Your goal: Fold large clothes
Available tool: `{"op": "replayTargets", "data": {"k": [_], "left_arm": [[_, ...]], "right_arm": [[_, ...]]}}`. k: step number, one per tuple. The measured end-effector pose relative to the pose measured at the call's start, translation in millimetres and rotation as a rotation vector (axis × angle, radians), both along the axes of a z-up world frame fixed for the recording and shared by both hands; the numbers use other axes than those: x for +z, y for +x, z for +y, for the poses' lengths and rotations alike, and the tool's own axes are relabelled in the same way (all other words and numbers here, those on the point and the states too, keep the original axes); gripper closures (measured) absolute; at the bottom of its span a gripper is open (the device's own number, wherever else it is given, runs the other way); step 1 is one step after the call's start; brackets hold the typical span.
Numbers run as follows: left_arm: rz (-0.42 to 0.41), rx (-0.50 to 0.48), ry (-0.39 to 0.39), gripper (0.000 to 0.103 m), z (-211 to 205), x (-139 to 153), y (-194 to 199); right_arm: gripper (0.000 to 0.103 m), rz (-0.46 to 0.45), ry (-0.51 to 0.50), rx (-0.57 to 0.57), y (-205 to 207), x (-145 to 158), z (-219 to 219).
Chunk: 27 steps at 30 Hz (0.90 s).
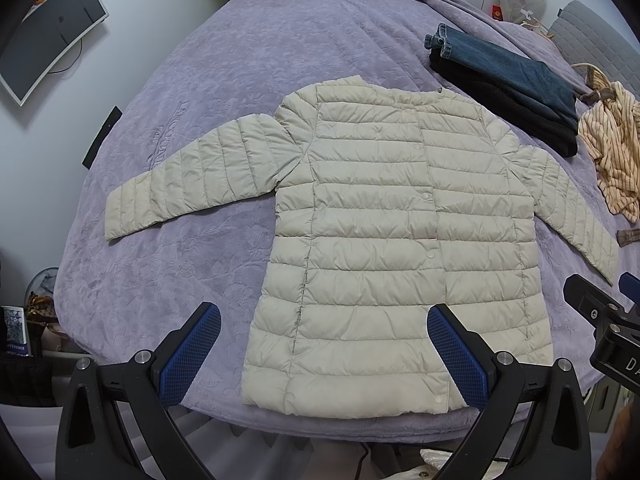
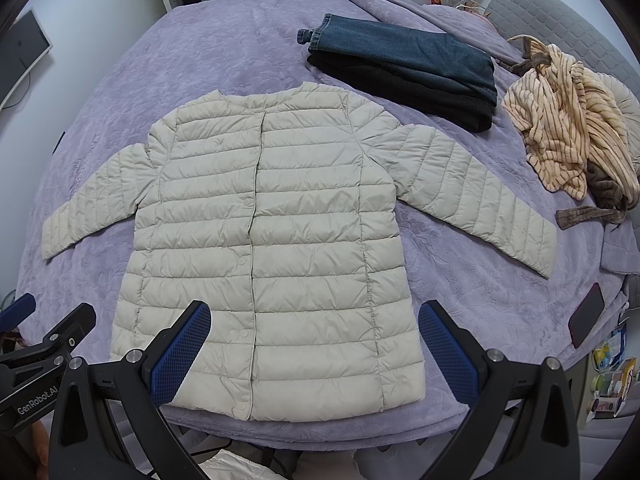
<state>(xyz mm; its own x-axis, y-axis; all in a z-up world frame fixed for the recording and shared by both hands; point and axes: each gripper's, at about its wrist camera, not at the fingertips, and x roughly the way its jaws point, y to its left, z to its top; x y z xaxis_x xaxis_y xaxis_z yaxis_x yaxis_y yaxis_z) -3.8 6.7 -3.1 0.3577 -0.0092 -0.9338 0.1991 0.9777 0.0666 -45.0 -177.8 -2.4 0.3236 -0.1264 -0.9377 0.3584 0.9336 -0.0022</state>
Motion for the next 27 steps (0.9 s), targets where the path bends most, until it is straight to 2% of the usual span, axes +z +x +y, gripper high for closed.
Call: {"op": "replayTargets", "data": {"k": [13, 27], "left_arm": [[0.002, 0.000, 0.000, 0.000, 0, 0, 1], [0.018, 0.002, -0.002, 0.000, 5, -11, -5]], "right_arm": [[0.000, 0.002, 0.001, -0.001, 1, 0, 0], [0.000, 0.013, 0.006, -0.001, 1, -9, 2]]}}
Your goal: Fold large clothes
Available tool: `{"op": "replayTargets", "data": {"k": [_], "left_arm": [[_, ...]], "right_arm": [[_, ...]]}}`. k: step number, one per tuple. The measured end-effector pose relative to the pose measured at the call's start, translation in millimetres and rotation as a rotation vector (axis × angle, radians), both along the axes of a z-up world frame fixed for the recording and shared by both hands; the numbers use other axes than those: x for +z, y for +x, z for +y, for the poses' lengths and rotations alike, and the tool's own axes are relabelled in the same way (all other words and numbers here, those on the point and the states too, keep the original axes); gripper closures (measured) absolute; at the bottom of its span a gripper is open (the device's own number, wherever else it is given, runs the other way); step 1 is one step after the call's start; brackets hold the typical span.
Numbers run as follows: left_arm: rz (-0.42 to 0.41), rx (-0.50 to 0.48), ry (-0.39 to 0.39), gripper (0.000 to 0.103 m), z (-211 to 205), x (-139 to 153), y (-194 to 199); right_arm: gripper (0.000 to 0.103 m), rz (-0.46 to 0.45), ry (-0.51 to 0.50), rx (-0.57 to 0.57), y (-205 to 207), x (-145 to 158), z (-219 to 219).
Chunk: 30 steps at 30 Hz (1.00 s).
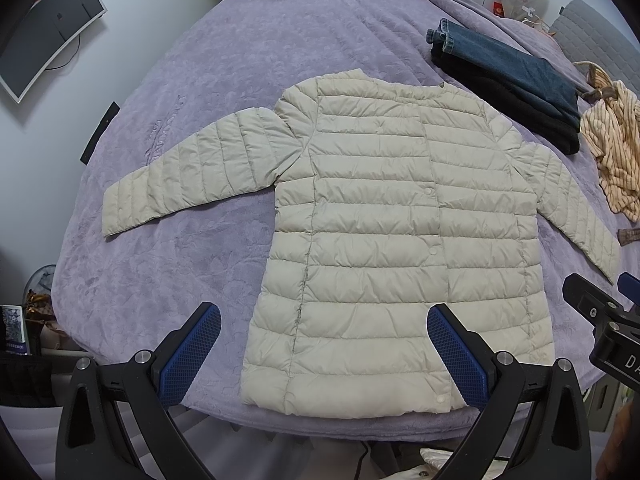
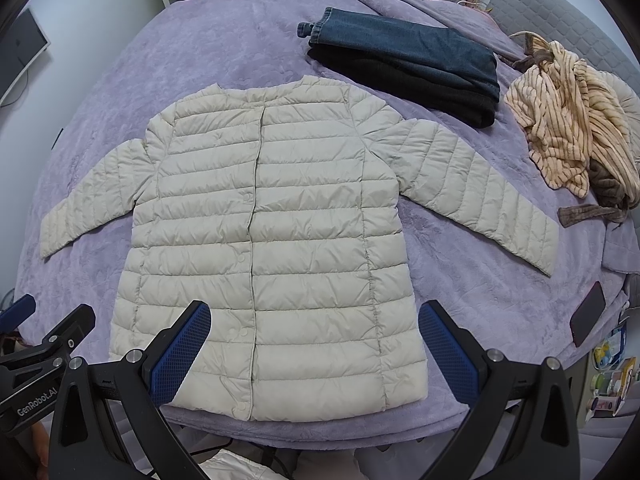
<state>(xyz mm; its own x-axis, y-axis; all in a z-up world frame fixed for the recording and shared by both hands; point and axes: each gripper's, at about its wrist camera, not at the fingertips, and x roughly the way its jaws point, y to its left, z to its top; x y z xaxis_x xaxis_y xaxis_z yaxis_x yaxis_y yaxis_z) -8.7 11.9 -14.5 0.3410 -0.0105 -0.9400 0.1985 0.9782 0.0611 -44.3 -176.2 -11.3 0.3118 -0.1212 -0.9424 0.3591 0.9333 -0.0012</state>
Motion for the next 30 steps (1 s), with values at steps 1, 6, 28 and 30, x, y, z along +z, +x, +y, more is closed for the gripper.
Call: {"op": "replayTargets", "data": {"k": [1, 6, 28, 30], "left_arm": [[0.004, 0.001, -0.001, 0.000, 1, -1, 0], [0.037, 0.011, -0.007, 0.000, 3, -5, 8], [0.165, 0.371, -0.110, 0.000, 181, -99, 95], [0.168, 0.408, -0.132, 0.000, 201, -109, 106]], "right_arm": [[0.000, 0.003, 0.003, 0.000, 0, -2, 0], [0.000, 0.039, 0.012, -0.007, 1, -11, 0], [0.000, 0.265, 0.051, 0.162, 87, -77, 80], [0.000, 0.268, 0.059, 0.188, 100, -86, 94]]}}
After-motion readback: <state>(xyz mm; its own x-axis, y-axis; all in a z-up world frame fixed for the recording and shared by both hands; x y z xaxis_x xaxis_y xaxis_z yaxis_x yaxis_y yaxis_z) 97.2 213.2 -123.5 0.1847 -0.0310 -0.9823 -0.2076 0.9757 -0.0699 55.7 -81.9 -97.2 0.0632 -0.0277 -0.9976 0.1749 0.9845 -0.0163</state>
